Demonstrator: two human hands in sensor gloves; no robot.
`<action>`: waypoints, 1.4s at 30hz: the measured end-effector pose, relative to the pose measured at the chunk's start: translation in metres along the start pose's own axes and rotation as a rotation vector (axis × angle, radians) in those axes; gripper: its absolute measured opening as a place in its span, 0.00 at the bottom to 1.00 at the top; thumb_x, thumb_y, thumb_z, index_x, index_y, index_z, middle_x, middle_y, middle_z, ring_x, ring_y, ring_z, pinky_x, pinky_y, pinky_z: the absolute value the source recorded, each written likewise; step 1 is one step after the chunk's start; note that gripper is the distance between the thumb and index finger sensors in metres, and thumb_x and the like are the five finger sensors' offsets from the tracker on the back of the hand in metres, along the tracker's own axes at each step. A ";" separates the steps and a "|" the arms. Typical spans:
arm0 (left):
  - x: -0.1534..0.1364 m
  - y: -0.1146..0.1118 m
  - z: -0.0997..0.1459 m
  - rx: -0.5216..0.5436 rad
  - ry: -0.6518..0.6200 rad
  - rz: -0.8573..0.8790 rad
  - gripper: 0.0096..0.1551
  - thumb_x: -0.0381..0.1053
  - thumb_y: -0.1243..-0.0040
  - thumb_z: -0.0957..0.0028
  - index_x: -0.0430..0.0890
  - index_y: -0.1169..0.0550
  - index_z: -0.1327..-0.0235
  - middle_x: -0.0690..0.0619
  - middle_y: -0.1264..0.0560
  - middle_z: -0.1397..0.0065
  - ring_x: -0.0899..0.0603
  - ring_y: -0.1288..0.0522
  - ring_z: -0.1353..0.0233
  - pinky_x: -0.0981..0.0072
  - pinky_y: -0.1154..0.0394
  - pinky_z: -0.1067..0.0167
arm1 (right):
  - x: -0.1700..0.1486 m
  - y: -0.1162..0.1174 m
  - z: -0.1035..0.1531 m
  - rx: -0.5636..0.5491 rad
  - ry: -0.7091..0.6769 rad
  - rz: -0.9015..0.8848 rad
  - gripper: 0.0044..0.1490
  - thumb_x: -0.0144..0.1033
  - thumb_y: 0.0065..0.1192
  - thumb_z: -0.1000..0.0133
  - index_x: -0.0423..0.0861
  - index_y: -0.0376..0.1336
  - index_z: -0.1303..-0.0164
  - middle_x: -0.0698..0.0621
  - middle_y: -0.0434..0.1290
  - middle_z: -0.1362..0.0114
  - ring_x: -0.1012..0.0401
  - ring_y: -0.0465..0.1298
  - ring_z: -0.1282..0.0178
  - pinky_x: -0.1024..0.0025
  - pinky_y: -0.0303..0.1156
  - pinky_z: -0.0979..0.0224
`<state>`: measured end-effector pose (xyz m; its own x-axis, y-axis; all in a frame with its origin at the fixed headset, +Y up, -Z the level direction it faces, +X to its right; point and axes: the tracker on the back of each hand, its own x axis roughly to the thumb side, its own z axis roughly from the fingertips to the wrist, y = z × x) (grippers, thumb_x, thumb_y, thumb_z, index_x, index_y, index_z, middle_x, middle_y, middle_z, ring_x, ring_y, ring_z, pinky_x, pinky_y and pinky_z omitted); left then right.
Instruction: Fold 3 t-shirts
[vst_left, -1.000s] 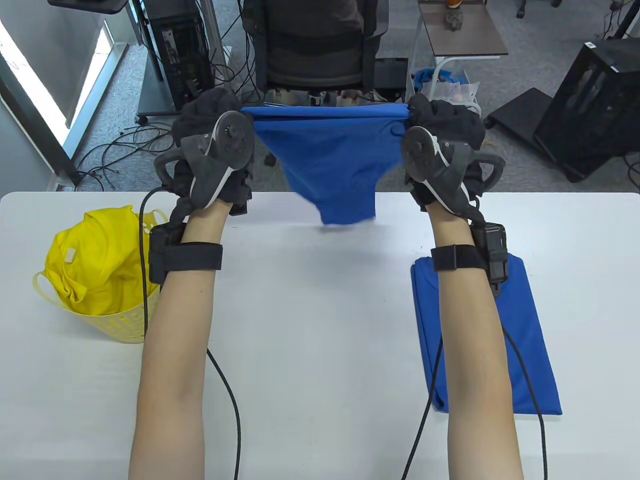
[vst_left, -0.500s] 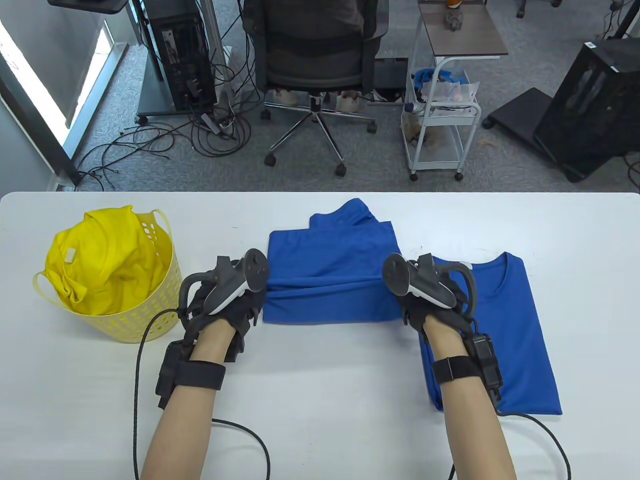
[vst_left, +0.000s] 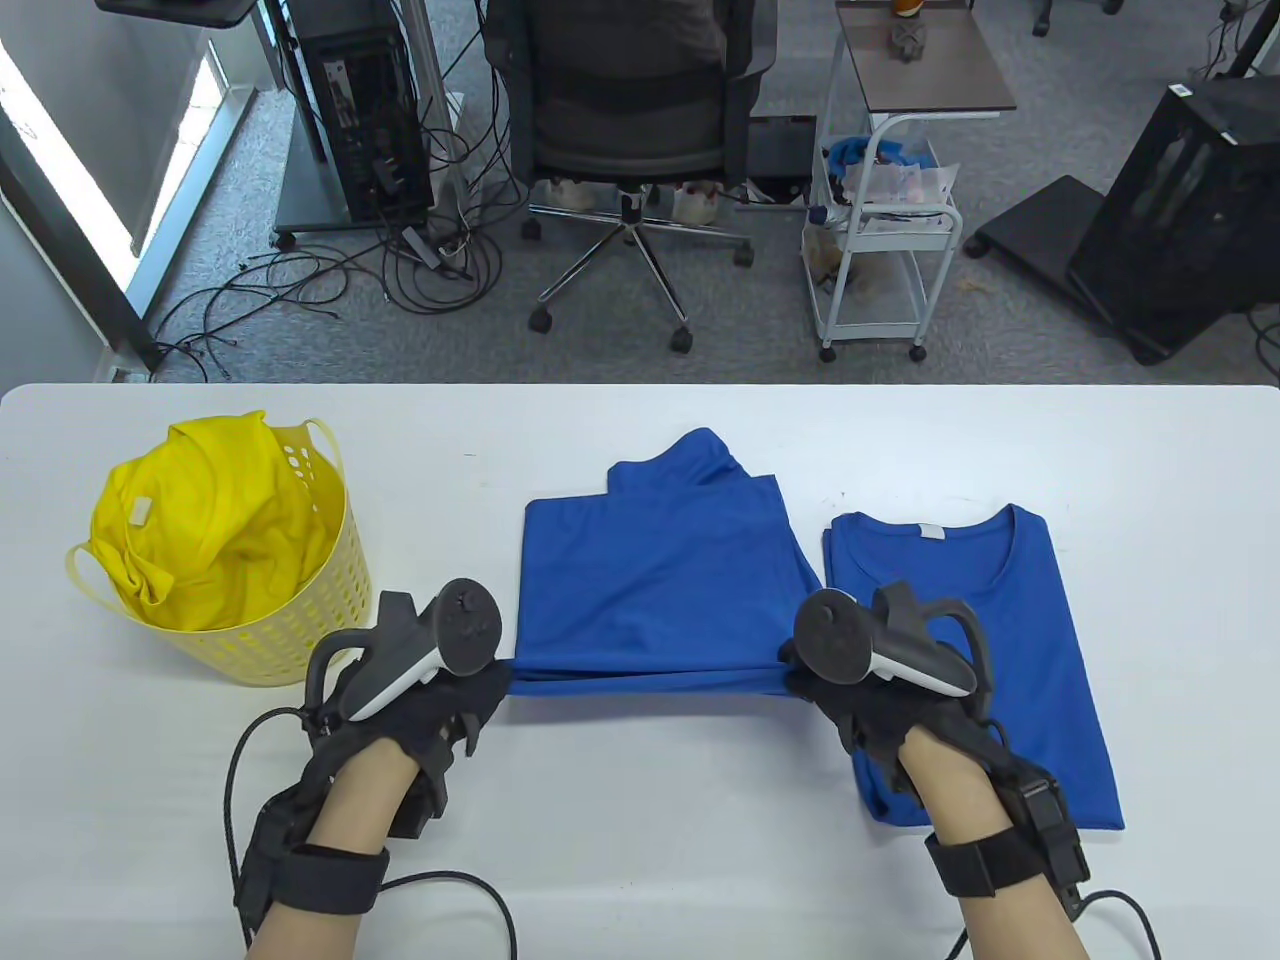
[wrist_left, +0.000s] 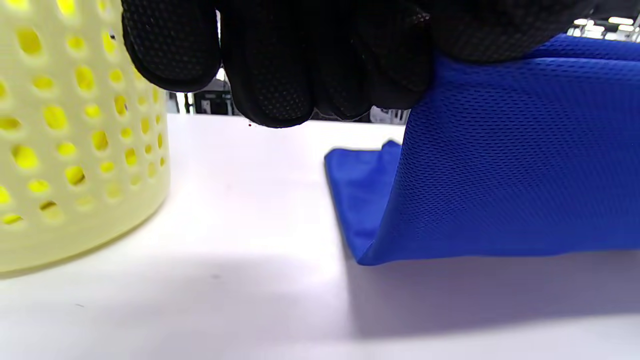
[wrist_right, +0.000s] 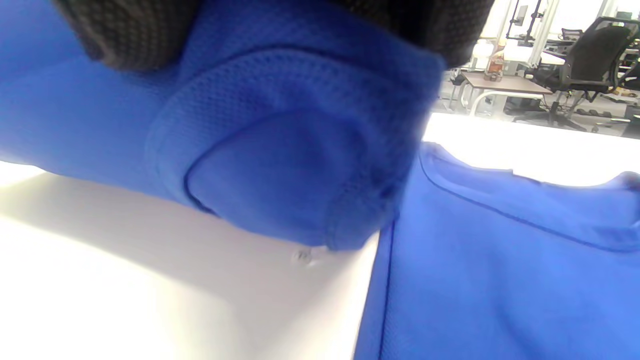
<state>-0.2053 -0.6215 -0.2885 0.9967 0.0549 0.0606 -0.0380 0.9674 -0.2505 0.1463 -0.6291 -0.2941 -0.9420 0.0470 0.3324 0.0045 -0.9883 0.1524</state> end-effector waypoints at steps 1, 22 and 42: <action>0.000 0.008 0.006 0.008 0.003 0.009 0.21 0.65 0.44 0.55 0.55 0.18 0.57 0.55 0.23 0.39 0.46 0.23 0.40 0.48 0.26 0.37 | 0.002 -0.009 0.005 -0.020 -0.002 0.006 0.26 0.46 0.64 0.54 0.55 0.71 0.45 0.55 0.79 0.44 0.54 0.79 0.44 0.46 0.67 0.31; 0.020 -0.005 -0.114 -0.102 0.193 -0.067 0.22 0.64 0.45 0.54 0.55 0.19 0.55 0.55 0.24 0.38 0.46 0.23 0.39 0.49 0.26 0.37 | -0.034 0.024 -0.094 0.128 0.231 0.036 0.28 0.44 0.63 0.52 0.53 0.68 0.40 0.52 0.76 0.40 0.50 0.75 0.38 0.42 0.61 0.28; 0.073 -0.104 -0.118 -0.096 -0.335 -0.130 0.35 0.65 0.46 0.55 0.67 0.37 0.31 0.58 0.43 0.18 0.43 0.44 0.17 0.40 0.40 0.23 | -0.054 0.035 -0.104 -0.069 0.314 0.026 0.37 0.54 0.59 0.53 0.56 0.59 0.31 0.50 0.68 0.27 0.46 0.70 0.29 0.39 0.59 0.26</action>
<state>-0.1197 -0.7477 -0.3715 0.9131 0.0268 0.4069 0.1097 0.9449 -0.3085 0.1624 -0.6811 -0.4030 -0.9994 -0.0153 0.0305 0.0177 -0.9966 0.0807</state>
